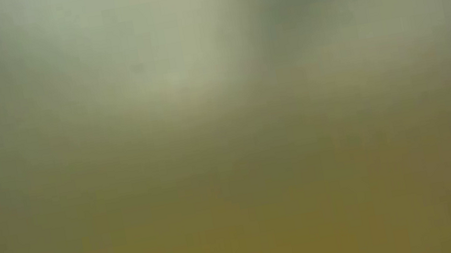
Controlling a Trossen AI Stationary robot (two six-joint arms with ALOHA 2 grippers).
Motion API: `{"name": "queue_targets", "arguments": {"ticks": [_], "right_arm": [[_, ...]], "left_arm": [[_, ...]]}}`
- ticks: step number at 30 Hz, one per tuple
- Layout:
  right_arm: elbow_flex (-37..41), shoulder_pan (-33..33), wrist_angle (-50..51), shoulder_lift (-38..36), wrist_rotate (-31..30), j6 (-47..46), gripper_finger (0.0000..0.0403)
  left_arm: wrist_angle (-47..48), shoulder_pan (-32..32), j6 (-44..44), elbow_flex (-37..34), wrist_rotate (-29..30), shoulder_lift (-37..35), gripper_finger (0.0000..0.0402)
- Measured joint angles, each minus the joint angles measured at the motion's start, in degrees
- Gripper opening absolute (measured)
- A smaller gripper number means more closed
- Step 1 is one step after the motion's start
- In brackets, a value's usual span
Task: Sort Maruchan noodles
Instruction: Put the yellow noodle pack into the red bin
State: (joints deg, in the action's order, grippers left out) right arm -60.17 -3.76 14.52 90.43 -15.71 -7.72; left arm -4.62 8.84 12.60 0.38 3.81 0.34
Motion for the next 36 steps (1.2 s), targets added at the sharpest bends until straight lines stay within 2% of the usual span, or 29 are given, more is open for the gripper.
{"name": "queue_targets", "arguments": {"ticks": [3,10,14,17,21,23,27,32,36], "right_arm": [[1.5,-2.7,-1.8,-1.4,-0.8,2.7,0.013],[6.6,-10.9,-13.0,-2.5,-3.9,5.2,0.013],[7.1,-13.4,-14.7,-2.6,-3.7,5.3,0.013],[7.0,-14.2,-15.9,-2.6,-3.8,5.1,0.013],[7.1,-14.9,-16.1,-2.6,-3.8,3.4,0.013],[7.1,-15.2,-16.0,-2.6,-3.8,1.5,0.013],[7.0,-15.8,-16.1,-2.5,-4.2,-0.2,0.013],[7.1,-16.2,-17.7,-2.5,-6.4,-2.6,0.013],[7.1,-16.1,-20.7,-2.4,-7.4,-2.7,0.013]], "left_arm": [[0.0,0.0,0.0,0.0,0.0,0.0,0.0025],[0.1,0.0,0.0,0.0,0.0,0.0,0.0025],[-0.6,0.0,0.3,0.0,0.0,0.0,0.0025],[-4.7,0.0,1.2,0.0,0.0,0.0,0.0025],[-9.9,0.1,-11.6,0.0,-0.6,0.0,0.0025],[-13.0,0.0,-14.9,0.0,-0.2,0.0,0.0025],[-16.4,-0.2,-11.4,0.0,2.4,0.0,0.0025],[-15.9,-0.2,-12.4,0.0,13.2,0.8,0.0025],[-14.0,-0.2,-15.5,0.2,18.4,6.4,0.0025]]}}
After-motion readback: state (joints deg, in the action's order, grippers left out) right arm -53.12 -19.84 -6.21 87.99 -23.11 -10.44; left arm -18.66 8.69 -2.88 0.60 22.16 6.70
